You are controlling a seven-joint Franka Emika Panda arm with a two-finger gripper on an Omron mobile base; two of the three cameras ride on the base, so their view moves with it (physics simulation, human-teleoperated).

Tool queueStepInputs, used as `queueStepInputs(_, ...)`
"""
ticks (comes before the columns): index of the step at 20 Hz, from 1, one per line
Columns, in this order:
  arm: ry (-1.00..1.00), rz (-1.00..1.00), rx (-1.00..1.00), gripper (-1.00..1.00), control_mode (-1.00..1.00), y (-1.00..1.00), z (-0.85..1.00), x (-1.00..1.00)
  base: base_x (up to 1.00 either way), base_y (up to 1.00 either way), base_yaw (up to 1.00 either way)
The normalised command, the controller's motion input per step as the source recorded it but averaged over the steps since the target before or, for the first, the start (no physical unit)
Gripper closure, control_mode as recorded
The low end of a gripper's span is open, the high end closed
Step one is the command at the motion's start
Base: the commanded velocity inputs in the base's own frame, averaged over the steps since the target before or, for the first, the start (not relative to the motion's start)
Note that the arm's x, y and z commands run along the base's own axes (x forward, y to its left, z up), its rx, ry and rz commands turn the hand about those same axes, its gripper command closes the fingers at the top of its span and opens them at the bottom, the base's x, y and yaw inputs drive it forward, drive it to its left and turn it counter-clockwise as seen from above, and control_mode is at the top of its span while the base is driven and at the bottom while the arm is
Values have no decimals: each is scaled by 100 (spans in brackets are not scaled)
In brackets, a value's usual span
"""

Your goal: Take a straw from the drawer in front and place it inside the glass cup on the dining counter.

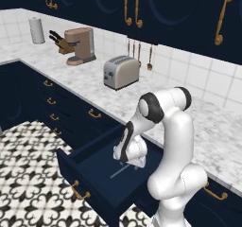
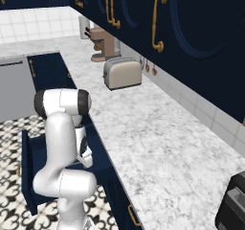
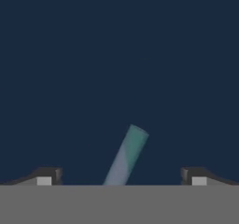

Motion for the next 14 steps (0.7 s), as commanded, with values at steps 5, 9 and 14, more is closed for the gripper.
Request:
queueStepInputs(5,0,0,0,100,-100,11,-32,-10,0,0,0)
queueStepInputs(9,0,-2,0,100,-100,10,-19,-15,0,0,0)
queueStepInputs(14,0,-3,0,100,-100,6,-8,-1,0,0,0)
